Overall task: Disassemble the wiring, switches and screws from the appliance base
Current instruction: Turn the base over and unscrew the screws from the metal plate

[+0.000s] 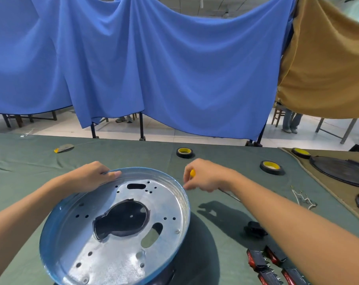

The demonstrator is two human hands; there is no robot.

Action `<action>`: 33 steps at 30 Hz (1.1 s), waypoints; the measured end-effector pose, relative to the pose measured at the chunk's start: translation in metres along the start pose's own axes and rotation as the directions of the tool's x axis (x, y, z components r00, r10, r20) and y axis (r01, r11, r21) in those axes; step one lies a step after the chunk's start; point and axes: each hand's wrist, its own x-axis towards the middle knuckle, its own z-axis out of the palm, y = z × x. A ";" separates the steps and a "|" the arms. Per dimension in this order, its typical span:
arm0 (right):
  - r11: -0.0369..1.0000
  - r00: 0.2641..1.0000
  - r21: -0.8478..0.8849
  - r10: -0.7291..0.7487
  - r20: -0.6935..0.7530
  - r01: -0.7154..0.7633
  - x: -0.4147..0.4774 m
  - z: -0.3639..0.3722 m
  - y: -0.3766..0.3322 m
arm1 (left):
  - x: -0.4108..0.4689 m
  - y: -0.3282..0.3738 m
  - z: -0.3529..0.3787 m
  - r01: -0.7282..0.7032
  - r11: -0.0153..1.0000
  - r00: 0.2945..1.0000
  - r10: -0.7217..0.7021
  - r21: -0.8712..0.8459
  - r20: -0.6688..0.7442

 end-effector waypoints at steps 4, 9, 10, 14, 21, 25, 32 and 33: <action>0.986 0.998 -0.160 -0.046 0.043 0.052 0.006 0.022 0.001 | 0.005 0.002 0.008 0.001 1.000 0.998 0.000 -0.023 0.058; 0.989 0.999 -0.135 -0.051 0.007 0.051 0.008 0.031 0.007 | 0.009 0.005 0.011 0.004 1.000 0.998 -0.002 -0.029 0.062; 0.988 0.998 -0.139 -0.062 0.003 0.062 0.008 0.033 0.007 | 0.009 0.006 0.011 0.002 0.999 0.998 0.000 -0.035 0.064; 0.983 0.997 -0.166 -0.077 -0.010 0.075 0.007 0.036 0.011 | 0.008 0.009 0.010 -0.004 0.999 0.997 0.007 -0.048 0.074; 0.983 0.982 -0.162 0.055 -0.179 -0.085 0.000 -0.001 0.038 | 0.005 0.028 0.009 -0.030 0.998 0.995 0.035 -0.050 0.089; 0.983 0.945 -0.071 0.143 -0.295 -0.171 -0.009 -0.017 0.063 | 0.009 0.051 0.013 -0.060 0.996 0.992 0.066 -0.062 0.106; 0.980 0.928 -0.020 0.182 -0.324 -0.199 -0.010 -0.002 0.081 | 0.017 0.065 0.021 -0.054 0.995 0.991 0.064 -0.087 0.119; 0.980 0.931 -0.023 0.180 -0.319 -0.198 -0.008 0.001 0.080 | 0.018 0.065 0.021 -0.044 0.995 0.992 0.054 -0.086 0.111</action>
